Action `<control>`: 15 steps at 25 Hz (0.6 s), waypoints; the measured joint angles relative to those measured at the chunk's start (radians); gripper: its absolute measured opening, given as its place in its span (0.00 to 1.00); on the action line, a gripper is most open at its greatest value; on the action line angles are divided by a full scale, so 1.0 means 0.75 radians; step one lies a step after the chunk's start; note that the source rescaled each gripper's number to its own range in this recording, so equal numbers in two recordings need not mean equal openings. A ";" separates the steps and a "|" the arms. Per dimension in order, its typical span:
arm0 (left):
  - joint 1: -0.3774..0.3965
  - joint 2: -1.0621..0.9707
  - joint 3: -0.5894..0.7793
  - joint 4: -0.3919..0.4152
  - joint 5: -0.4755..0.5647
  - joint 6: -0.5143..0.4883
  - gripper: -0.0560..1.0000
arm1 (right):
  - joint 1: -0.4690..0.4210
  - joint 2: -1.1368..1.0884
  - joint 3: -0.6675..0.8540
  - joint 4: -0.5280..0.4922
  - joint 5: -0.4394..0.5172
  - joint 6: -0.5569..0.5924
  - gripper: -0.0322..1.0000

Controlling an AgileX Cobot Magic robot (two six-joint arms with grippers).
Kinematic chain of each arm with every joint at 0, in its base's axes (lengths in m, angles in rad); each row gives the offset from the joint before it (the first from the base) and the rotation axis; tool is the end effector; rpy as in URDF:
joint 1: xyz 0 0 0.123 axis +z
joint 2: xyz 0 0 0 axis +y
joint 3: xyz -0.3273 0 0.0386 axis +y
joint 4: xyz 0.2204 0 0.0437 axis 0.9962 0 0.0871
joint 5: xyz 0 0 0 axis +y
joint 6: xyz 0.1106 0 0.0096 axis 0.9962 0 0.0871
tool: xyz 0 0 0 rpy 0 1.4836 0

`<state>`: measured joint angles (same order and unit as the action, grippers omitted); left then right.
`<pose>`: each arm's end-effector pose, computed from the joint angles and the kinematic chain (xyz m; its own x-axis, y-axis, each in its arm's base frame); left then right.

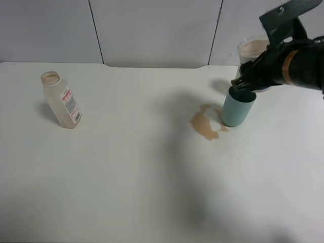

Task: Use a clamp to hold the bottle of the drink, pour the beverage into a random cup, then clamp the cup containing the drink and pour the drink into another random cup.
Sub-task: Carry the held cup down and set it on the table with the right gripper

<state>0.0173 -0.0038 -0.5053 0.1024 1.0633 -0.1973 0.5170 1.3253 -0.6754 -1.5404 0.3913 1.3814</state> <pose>-0.0576 0.0089 0.2563 -0.4290 -0.1537 -0.8901 -0.1618 0.9825 -0.0917 0.2347 0.0847 0.2955 -0.4393 -0.4155 -0.7965 -0.2504 0.9081 -0.3356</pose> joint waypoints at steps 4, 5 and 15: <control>0.000 0.000 0.000 0.000 0.001 0.000 1.00 | 0.000 -0.110 -0.104 0.094 -0.178 0.000 0.03; 0.000 0.000 0.000 0.000 0.001 0.000 1.00 | 0.000 -0.126 -0.131 0.129 -0.229 -0.013 0.03; 0.000 0.000 0.000 0.000 0.001 0.000 1.00 | 0.083 -0.071 -0.205 1.002 -0.833 -0.987 0.03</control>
<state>0.0173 -0.0038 -0.5053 0.1024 1.0643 -0.1973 0.5796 1.2722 -0.8294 -0.7887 -0.2334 0.6414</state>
